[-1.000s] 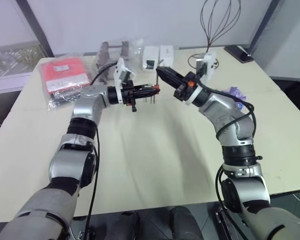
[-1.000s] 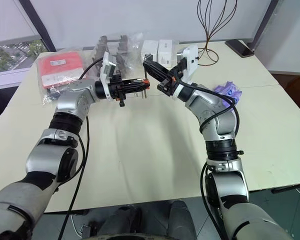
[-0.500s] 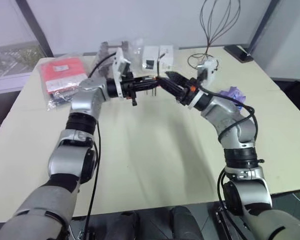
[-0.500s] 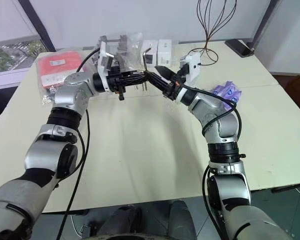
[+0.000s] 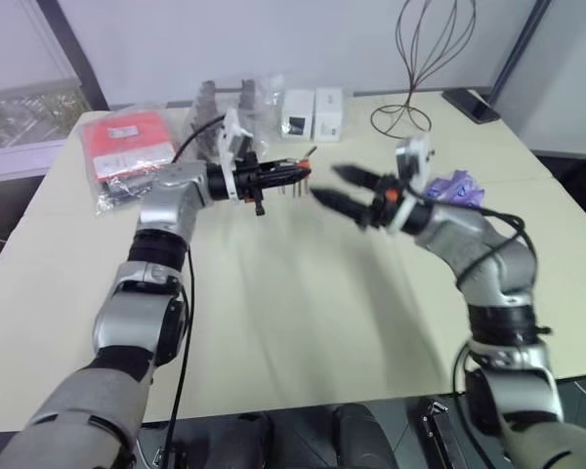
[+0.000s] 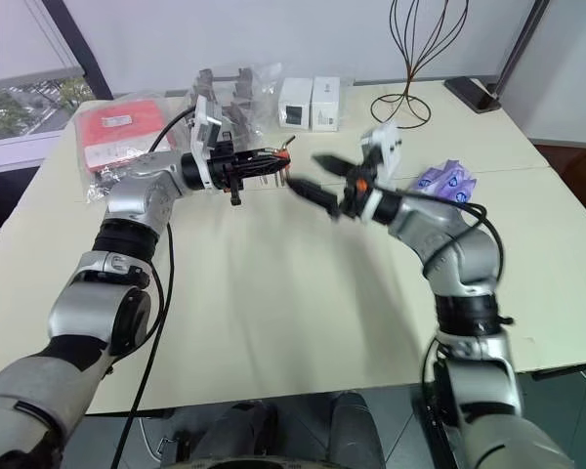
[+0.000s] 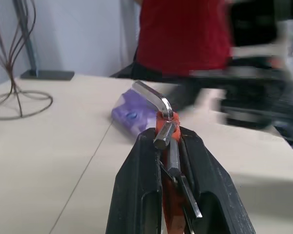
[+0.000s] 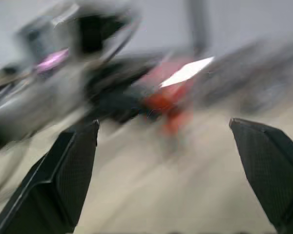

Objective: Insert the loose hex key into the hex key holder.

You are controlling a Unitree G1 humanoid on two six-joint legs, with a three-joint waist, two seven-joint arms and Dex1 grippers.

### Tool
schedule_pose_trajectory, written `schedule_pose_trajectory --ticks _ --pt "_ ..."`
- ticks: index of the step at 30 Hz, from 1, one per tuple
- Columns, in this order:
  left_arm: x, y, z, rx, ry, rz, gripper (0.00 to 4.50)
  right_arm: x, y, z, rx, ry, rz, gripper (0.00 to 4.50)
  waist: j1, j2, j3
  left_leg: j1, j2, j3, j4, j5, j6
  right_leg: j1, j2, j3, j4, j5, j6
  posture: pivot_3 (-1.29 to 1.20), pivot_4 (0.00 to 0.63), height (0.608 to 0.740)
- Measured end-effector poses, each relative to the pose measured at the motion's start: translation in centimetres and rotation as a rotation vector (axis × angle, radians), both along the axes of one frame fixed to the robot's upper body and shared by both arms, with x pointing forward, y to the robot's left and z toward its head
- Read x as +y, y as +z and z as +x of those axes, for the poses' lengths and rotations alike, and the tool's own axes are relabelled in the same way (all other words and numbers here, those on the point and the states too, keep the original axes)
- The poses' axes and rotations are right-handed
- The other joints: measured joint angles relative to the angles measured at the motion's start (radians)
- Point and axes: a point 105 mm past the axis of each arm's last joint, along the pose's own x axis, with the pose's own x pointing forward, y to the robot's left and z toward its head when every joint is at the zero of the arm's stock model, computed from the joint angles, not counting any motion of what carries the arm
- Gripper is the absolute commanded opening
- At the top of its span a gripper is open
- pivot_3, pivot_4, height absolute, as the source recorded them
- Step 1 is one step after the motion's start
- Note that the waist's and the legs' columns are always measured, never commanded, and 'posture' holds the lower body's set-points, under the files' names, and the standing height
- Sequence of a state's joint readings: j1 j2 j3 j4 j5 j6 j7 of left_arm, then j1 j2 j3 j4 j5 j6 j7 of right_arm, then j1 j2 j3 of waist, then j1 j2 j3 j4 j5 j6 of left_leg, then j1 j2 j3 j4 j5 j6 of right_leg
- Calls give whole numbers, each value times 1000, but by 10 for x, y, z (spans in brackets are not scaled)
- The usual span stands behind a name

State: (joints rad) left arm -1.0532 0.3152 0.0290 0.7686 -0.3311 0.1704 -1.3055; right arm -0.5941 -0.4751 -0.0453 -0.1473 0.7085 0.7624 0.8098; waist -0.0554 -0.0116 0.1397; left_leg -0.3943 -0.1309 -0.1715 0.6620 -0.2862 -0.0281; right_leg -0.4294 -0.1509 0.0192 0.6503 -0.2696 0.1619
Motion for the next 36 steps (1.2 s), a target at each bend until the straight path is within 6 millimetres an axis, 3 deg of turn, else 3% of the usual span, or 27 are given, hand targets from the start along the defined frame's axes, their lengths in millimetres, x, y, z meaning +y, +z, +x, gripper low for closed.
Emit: schedule_pose_trajectory --ticks 4,9,16,20,25,31,36 --pt "1 -17 -7 90 -20 12 0 -4 -14 -23 30 73 -115 4440 4 0 0 0 0 1 1 0 0 0 0 0 1 0 0 0 150 740" --pt "3 -51 -25 346 -44 1 0 -13 -19 -22 29 31 -156 4440 11 0 0 0 0 1 1 0 0 0 0 0 1 0 0 0 150 740" --pt "-2 -96 -51 759 10 -28 0 -10 -24 -17 17 -19 -130 4440 15 0 0 1 0 1 2 0 1 1 0 1 1 0 1 0 150 740" --pt "1 -129 -57 891 106 17 1811 -9 -26 -15 12 -43 -120 4500 17 0 0 1 0 1 2 0 0 1 0 0 1 0 1 0 150 740" --pt "3 -128 -54 876 141 27 4394 -9 -27 -13 8 -60 -123 4500 28 0 0 2 0 1 2 0 0 2 0 1 0 0 1 0 150 740" --pt "15 -125 -45 713 235 119 4461 -11 -29 -11 16 -70 -130 4500 37 0 0 2 1 2 2 0 0 2 0 1 0 0 0 0 150 740" --pt "51 -125 -46 433 374 360 4461 -24 -42 -15 53 -87 -174 4500 38 0 0 2 1 2 1 0 0 2 0 1 -1 0 0 0 150 740"
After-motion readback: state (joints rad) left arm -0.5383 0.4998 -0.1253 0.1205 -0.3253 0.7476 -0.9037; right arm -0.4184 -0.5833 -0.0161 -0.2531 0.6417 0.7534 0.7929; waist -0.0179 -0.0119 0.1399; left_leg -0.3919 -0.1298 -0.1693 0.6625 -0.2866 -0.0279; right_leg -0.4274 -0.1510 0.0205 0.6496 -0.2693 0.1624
